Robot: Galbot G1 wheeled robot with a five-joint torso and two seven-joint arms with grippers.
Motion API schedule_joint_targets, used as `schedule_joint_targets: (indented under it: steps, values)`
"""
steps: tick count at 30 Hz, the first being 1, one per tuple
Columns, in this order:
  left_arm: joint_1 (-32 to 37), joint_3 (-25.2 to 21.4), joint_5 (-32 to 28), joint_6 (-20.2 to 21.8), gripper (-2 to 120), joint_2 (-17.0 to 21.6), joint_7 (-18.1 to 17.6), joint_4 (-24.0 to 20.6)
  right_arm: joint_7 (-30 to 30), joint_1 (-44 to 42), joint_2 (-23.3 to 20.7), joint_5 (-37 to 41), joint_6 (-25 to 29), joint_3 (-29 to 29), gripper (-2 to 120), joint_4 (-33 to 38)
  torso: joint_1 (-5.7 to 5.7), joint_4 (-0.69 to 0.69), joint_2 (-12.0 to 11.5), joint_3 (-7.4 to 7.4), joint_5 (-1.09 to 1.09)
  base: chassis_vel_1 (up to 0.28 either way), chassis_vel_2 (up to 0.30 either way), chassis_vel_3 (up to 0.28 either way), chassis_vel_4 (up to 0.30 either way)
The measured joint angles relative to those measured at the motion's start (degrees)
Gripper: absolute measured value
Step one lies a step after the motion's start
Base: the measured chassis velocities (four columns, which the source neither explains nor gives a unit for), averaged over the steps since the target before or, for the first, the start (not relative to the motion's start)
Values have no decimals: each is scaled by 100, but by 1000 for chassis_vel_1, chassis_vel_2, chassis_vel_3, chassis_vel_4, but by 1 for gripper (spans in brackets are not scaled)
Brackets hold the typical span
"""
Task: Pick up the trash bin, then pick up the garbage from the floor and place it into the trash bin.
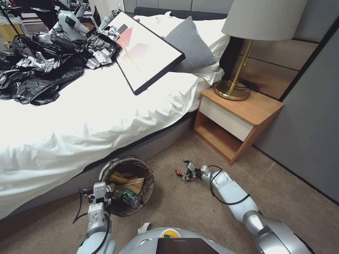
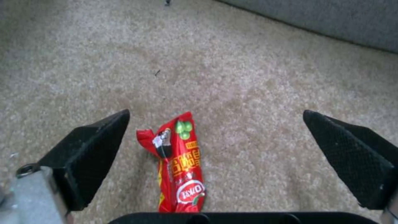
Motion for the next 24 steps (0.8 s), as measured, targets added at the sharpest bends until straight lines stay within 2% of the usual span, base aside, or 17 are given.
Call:
schedule_joint_targets:
  steps: [17,24]
  values:
    - [-30,0,-4,-1,0,-7,-5,-5,91,-221,14,-167,10,23,95,-119,0,0,1,0,0,0,0,0,0]
    - [-41,-1,-10,-4,0,-2,-9,3,145,-272,62,-246,89,49,78,-230,0,-2,1,-1,-4,0,0,0,0]
